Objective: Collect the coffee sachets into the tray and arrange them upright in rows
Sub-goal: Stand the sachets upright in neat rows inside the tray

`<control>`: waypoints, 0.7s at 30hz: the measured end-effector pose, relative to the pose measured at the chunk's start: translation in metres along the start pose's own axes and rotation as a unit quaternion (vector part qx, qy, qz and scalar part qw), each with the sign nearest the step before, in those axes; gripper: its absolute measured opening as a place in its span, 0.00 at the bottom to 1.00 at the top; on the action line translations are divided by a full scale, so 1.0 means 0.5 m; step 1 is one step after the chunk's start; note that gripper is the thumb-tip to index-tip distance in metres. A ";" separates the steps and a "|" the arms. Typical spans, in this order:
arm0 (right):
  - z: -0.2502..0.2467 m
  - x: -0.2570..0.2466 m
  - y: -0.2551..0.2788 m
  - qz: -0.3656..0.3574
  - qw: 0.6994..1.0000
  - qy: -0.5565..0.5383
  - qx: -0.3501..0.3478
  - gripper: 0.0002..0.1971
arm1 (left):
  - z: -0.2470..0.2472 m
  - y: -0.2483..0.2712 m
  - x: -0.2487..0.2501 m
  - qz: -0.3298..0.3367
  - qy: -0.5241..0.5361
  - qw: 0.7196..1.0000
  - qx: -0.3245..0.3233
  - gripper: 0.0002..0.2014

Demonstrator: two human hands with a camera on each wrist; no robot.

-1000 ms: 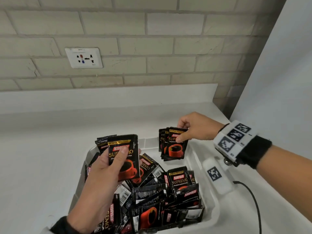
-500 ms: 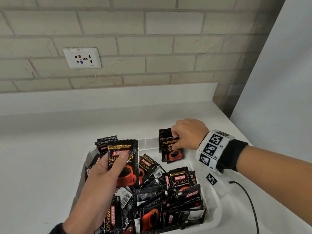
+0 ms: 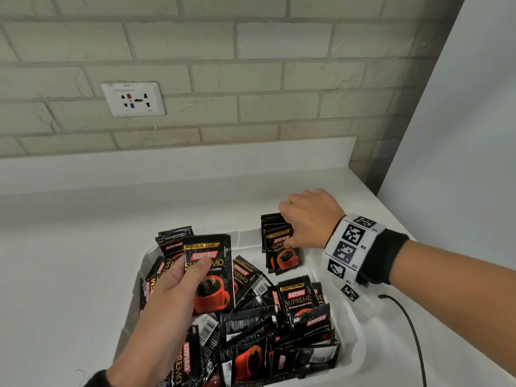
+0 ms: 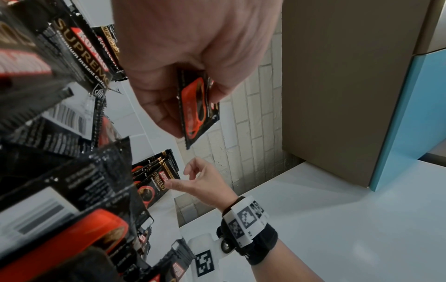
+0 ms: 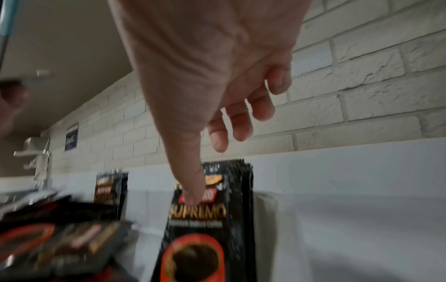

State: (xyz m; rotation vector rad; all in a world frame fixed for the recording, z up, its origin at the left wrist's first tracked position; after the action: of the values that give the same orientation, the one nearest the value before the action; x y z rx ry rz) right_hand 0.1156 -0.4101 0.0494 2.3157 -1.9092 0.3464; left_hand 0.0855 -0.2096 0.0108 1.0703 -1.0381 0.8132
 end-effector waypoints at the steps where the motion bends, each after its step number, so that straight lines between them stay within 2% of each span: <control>1: -0.010 0.004 0.002 0.009 1.000 -0.017 0.005 0.19 | -0.001 0.000 -0.002 -0.005 -0.004 1.000 0.000 0.09; 3: -0.037 0.010 0.005 0.022 0.995 -0.094 0.012 0.16 | 0.004 0.003 -0.001 -0.014 -0.015 1.000 -0.006 0.11; 5: -0.061 0.000 0.007 0.014 0.973 -0.232 0.009 0.13 | 0.014 0.004 0.000 -0.021 -0.026 0.999 -0.021 0.12; 8: -0.088 -0.049 0.013 -0.023 0.891 -0.453 -0.018 0.11 | 0.039 0.005 0.003 -0.023 -0.070 0.996 -0.041 0.16; 10: -0.090 -0.084 0.017 -0.053 0.864 -0.497 -0.054 0.11 | 0.057 0.007 0.010 -0.003 -0.113 0.992 -0.061 0.24; 12: -0.089 -0.096 0.018 -0.064 0.862 -0.499 -0.057 0.10 | 0.072 0.015 0.020 0.008 -0.141 0.987 -0.076 0.26; 15: -0.090 -0.072 0.018 -0.043 0.868 -0.493 -0.040 0.07 | 0.084 0.022 0.024 0.033 -0.166 0.981 -0.099 0.14; 17: -0.089 -0.042 0.018 -0.026 0.886 -0.461 -0.034 0.06 | 0.072 0.020 0.023 0.050 -0.186 0.977 -0.095 0.11; 21: -0.051 0.010 0.020 -0.003 0.941 -0.331 -0.064 0.07 | 0.044 0.016 0.028 0.063 -0.205 0.974 -0.077 0.14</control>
State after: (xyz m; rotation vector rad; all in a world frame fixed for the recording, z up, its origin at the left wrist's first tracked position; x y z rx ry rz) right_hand 0.1041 -0.4109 0.0745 2.5442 -2.0822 -0.6265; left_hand 0.0770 -0.2278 0.0295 1.0704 -1.5051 0.6104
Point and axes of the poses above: each hand's wrist, its own y-axis away from the middle knuckle, its own z-axis out of the palm, x = y × z, the point moved 8 cm from there along -y, towards the middle knuckle, and after that the axes turned 6 degrees about -z, right-handed, at the moved point
